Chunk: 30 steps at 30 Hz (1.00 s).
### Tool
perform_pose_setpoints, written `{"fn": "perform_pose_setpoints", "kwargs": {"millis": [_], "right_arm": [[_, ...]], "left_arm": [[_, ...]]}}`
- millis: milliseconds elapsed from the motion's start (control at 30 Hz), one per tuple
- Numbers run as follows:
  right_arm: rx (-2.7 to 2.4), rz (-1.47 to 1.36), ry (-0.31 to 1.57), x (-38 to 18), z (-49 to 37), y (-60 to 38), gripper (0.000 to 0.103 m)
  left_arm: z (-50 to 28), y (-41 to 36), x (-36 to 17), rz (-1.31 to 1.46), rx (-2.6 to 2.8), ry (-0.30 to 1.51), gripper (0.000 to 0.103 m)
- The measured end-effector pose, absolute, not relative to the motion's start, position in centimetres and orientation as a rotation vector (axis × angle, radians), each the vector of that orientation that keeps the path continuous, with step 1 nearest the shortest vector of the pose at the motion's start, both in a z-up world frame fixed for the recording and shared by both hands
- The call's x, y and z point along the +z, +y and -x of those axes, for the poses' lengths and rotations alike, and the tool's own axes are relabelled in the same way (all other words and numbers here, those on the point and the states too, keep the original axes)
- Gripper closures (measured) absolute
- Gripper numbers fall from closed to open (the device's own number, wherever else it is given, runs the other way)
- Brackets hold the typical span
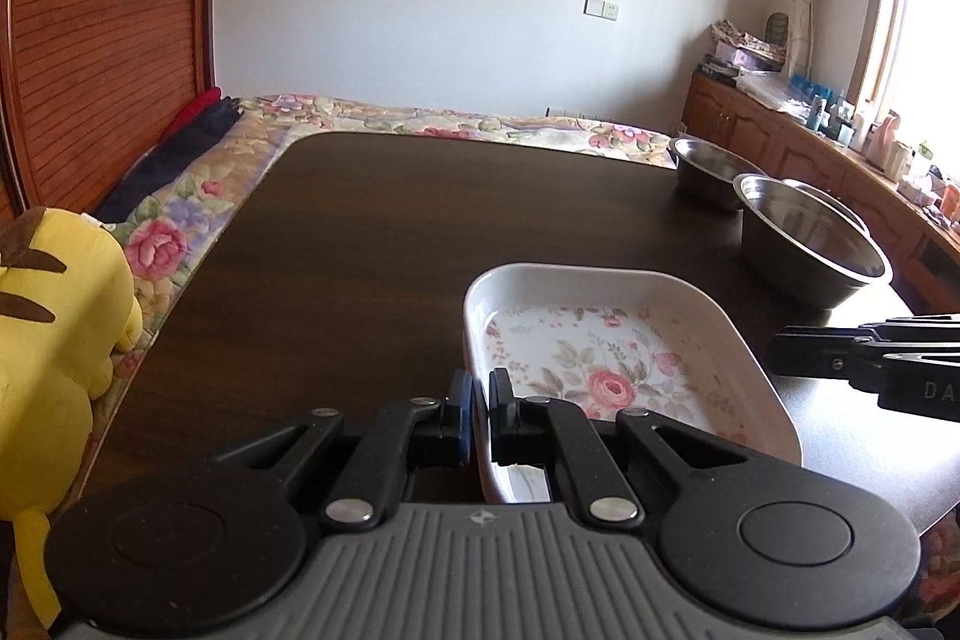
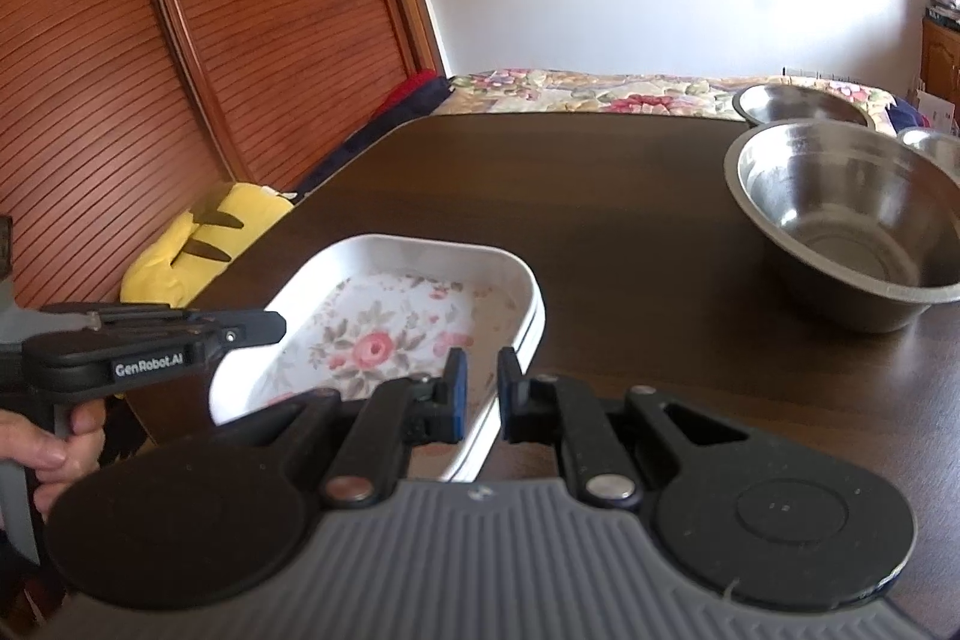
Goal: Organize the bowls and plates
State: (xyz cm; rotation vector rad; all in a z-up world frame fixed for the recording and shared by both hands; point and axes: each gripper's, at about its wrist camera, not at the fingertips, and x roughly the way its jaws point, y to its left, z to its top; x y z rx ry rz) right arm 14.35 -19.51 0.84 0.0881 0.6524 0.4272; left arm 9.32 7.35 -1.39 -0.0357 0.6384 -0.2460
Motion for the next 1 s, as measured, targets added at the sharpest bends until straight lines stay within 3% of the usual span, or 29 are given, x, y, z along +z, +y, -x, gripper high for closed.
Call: {"fn": "perform_pose_setpoints", "kwargs": {"millis": [133, 800, 900, 967, 1000], "right_arm": [[0.427, -0.069, 0.625, 1.4, -13.8, -19.5, 0.091], [0.358, -0.071, 0.54, 3.4, -13.3, -22.9, 0.091], [0.34, -0.078, 0.526, 3.7, -13.2, -23.8, 0.091], [0.328, -0.081, 0.517, 3.9, -13.2, -24.4, 0.091], [0.318, -0.082, 0.511, 3.9, -13.2, -24.8, 0.091]], "left_arm": [[-9.0, 7.0, -0.7, 0.012, -0.235, 0.609, 0.103], [-9.1, 2.9, 2.0, -0.016, -0.313, 0.54, 0.102], [-9.4, 1.7, 2.2, -0.018, -0.331, 0.533, 0.089], [-9.5, 1.1, 2.3, -0.02, -0.337, 0.522, 0.072], [-9.6, 0.8, 2.3, -0.024, -0.338, 0.518, 0.071]]}}
